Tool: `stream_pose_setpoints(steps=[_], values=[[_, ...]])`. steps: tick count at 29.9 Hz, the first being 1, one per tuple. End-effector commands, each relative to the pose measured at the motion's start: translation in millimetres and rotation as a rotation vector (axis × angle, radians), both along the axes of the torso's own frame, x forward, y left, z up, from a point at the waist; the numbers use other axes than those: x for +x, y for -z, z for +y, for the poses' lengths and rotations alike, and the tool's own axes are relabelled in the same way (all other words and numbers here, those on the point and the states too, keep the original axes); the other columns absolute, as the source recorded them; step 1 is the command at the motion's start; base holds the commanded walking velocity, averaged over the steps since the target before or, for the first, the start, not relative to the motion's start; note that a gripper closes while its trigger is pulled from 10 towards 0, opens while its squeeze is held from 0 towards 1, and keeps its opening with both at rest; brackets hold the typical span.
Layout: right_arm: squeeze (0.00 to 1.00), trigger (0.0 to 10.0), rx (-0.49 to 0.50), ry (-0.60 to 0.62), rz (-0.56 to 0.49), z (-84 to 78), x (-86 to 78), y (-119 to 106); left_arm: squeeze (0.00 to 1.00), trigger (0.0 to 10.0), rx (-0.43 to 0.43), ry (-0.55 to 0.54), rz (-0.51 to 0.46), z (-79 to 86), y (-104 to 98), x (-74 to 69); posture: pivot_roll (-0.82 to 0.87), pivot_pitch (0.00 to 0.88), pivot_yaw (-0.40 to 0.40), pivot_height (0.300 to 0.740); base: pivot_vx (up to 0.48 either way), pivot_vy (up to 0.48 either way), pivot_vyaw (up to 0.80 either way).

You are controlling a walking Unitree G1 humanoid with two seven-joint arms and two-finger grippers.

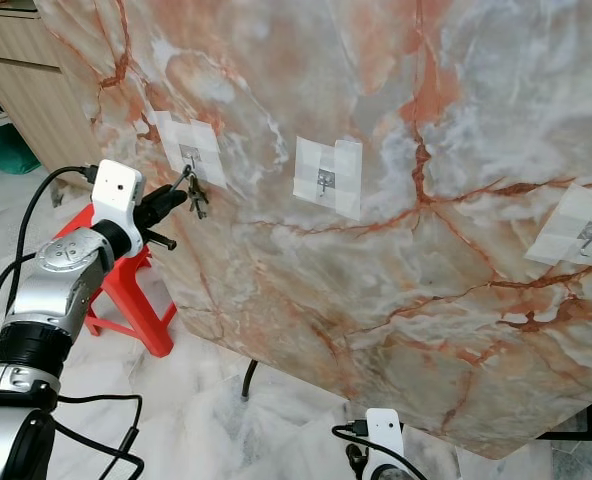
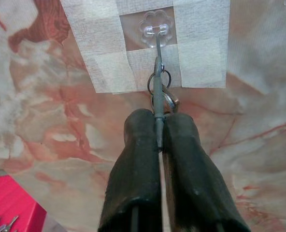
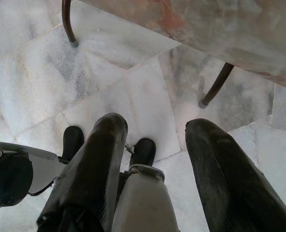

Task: Hang keys on a hook

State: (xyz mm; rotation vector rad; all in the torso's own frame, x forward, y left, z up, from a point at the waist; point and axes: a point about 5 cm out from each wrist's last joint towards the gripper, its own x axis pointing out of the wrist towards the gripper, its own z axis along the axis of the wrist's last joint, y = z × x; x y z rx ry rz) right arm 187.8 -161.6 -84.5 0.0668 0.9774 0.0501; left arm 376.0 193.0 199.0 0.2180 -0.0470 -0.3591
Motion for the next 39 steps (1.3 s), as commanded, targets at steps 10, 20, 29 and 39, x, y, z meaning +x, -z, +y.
stream_pose_setpoints(steps=[10,20,29,39], values=[[0.00,10.0,0.011,0.018,-0.004,0.7,0.6,0,1.00,10.0,-0.006,0.010,-0.023,-0.5,-5,-1.2,0.09,0.063,0.028,0.740,0.000,0.000,0.00],[0.00,10.0,0.010,0.017,-0.002,0.6,-0.3,0,1.00,10.0,-0.023,0.013,0.012,12.9,9,-20.3,0.09,0.061,0.030,0.740,0.000,0.000,0.00],[0.00,10.0,0.009,0.019,0.004,-0.2,-2.6,1,0.00,10.0,0.022,-0.098,0.183,48.7,66,-61.7,0.09,0.055,0.029,0.740,0.000,0.000,0.00],[0.00,10.0,-0.002,0.008,0.010,-1.8,-4.2,2,0.00,10.0,-0.119,-0.363,0.658,64.2,208,-131.9,0.08,0.026,0.020,0.740,0.000,0.000,0.00]])
